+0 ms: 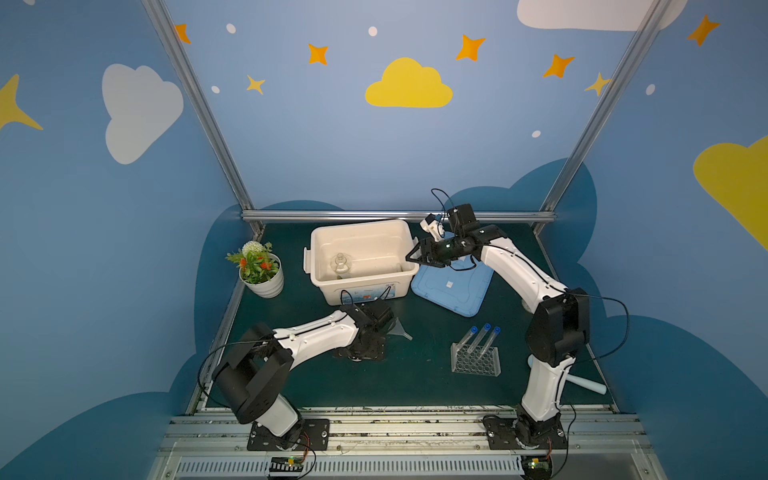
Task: Organize the chemistry lab equipment
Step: 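Move the left gripper down around the small white bowl on the table, then close the left gripper on the rim of the white bowl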
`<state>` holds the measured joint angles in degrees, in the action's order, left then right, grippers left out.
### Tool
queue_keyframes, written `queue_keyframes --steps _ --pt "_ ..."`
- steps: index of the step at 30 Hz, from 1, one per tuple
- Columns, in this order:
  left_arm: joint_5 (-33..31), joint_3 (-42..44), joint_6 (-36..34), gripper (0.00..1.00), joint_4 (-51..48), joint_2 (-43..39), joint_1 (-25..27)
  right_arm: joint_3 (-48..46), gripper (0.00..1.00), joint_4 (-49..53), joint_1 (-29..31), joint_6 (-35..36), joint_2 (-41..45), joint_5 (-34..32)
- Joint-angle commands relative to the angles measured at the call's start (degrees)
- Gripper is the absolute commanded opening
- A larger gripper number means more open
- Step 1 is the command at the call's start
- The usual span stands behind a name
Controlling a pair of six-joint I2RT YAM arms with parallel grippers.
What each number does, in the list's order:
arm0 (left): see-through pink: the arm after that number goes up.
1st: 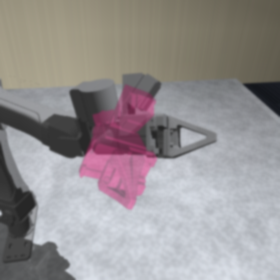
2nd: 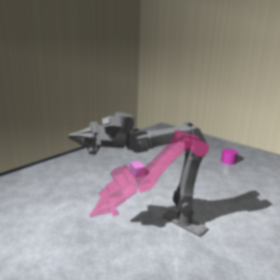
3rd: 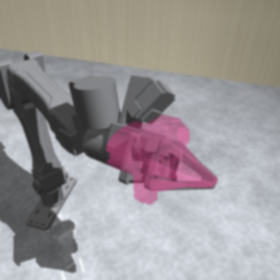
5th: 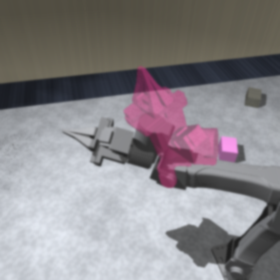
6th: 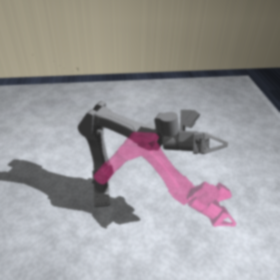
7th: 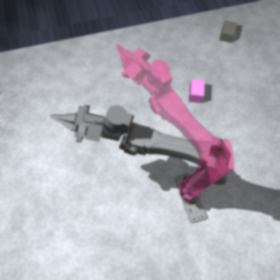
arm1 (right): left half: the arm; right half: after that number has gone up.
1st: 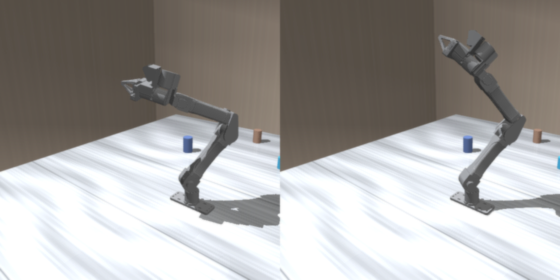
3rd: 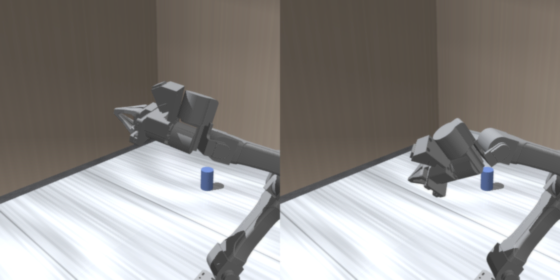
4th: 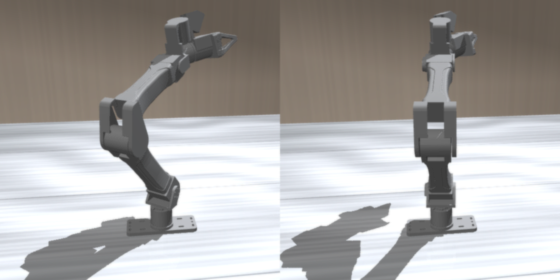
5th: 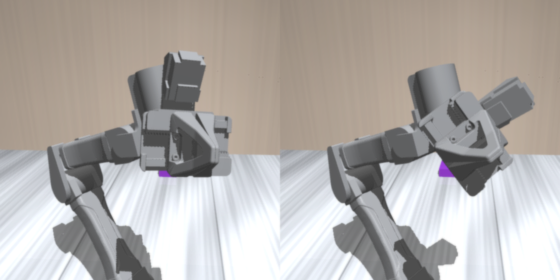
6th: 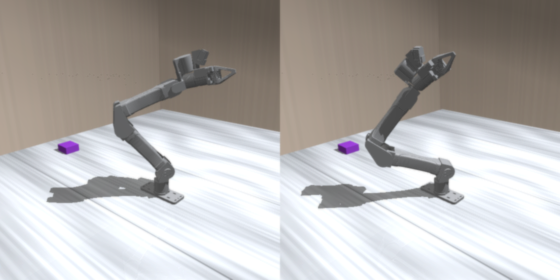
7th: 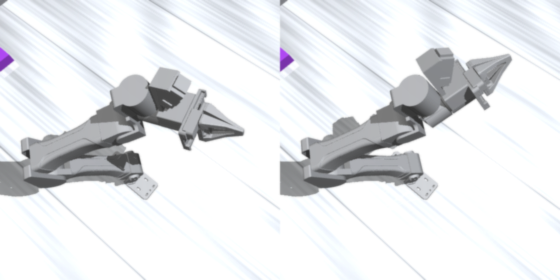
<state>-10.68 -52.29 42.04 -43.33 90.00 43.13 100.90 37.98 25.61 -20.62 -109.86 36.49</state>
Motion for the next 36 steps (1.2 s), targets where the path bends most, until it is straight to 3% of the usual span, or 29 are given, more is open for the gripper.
queue_keyframes --steps 1,20,27,33,36 --pt "0.7 0.9 0.3 1.0 0.9 -0.6 -1.2 -0.5 0.58 0.2 -0.1 0.2 2.0 0.0" --pt "2.6 1.1 -3.1 0.9 4.6 2.9 -4.3 -1.0 0.58 -0.3 -0.2 -0.2 1.8 0.4" --pt "3.1 0.5 -4.4 0.75 4.5 4.6 -4.8 -1.0 0.58 0.2 -0.3 0.2 1.9 0.0" --pt "3.1 0.5 -4.6 0.54 4.5 4.3 -4.9 -0.9 0.58 0.3 -0.4 0.2 1.8 0.1" --pt "3.1 0.5 -4.8 0.54 4.2 4.3 -4.9 -0.8 0.58 0.3 -0.4 0.2 1.8 0.4"
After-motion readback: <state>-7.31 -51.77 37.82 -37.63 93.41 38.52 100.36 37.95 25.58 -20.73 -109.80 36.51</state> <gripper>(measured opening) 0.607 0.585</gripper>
